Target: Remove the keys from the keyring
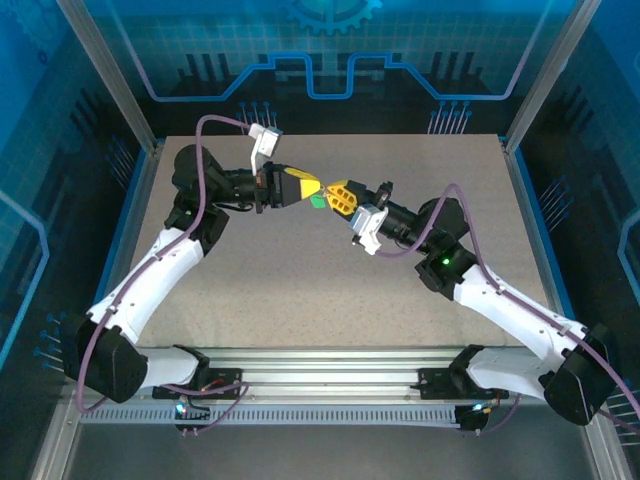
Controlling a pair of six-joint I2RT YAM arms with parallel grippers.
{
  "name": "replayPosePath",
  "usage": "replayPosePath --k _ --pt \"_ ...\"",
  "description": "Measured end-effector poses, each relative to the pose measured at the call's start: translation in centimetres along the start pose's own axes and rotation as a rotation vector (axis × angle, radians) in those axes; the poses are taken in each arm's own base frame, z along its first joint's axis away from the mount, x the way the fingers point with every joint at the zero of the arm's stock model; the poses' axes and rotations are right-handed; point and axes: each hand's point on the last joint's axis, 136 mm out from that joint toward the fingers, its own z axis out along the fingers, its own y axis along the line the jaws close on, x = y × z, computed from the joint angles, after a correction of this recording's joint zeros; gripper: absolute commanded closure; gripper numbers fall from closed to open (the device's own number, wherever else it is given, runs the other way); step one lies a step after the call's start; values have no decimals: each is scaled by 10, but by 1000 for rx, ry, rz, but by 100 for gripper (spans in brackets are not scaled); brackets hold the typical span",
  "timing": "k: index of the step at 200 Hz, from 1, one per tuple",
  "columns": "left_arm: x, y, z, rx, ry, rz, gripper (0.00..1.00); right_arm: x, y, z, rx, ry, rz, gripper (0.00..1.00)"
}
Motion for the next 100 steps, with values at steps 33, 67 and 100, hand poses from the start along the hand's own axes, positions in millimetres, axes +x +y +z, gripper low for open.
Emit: replayPosePath --k 33,67,100 --pt "-7 -2 -2 -19 -42 22 100 -2 8 5 21 -1 -38 100" --pt "-6 2 -3 -34 -59 18 100 -2 7 7 55 13 -83 100" --pt "-7 4 -3 -43 -72 21 100 0 6 8 62 19 -82 100"
